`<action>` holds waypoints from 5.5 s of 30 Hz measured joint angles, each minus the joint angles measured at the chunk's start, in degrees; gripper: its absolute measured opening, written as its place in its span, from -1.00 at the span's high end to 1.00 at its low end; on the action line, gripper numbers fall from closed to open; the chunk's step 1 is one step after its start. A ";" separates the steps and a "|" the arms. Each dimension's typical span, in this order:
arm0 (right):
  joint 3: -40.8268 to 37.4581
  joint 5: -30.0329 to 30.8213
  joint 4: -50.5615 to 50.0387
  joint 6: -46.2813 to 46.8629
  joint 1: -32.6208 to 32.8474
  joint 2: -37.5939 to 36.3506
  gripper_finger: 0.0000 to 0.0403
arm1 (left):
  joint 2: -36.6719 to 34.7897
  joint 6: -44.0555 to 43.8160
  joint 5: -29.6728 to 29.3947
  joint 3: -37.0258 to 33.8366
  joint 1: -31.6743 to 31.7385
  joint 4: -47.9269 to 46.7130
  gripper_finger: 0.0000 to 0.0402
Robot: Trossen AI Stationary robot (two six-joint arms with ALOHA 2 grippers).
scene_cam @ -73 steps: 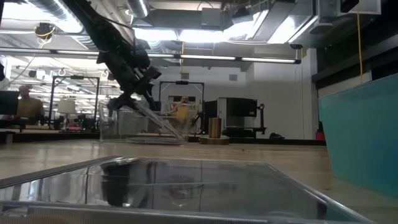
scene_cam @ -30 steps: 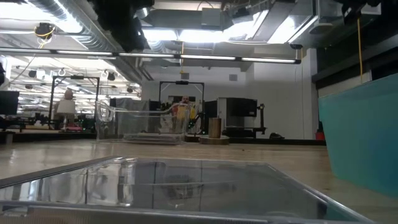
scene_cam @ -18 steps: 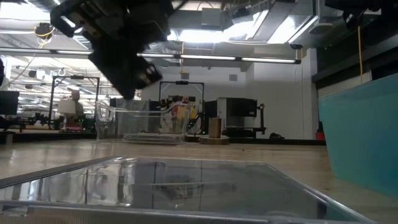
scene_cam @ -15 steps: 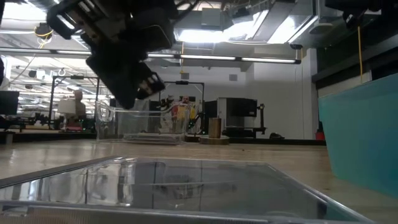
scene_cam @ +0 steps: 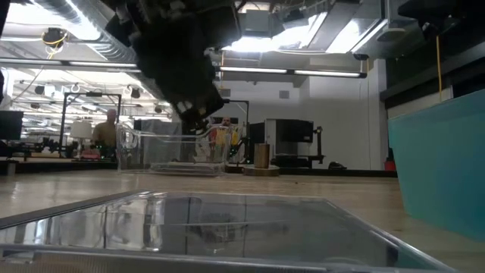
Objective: Pick & place jewel cases by type
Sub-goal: Put the black cd case into the transparent bin
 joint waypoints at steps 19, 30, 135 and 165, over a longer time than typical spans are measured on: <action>-0.02 -0.10 0.06 -7.02 0.00 -0.02 0.94 | 7.31 -11.17 -6.40 -0.04 -5.59 4.01 0.99; -0.02 -0.08 0.08 -2.79 0.01 -0.02 0.94 | 7.69 -6.58 -14.46 0.08 -5.16 -2.75 0.99; 5.12 -13.90 34.33 -2.65 -0.01 86.61 0.97 | -6.21 -47.70 -29.46 -9.40 17.18 -10.13 0.00; 5.27 -13.83 34.00 -7.06 0.01 86.73 0.97 | -1.28 -49.81 -26.00 -9.81 17.44 2.97 0.01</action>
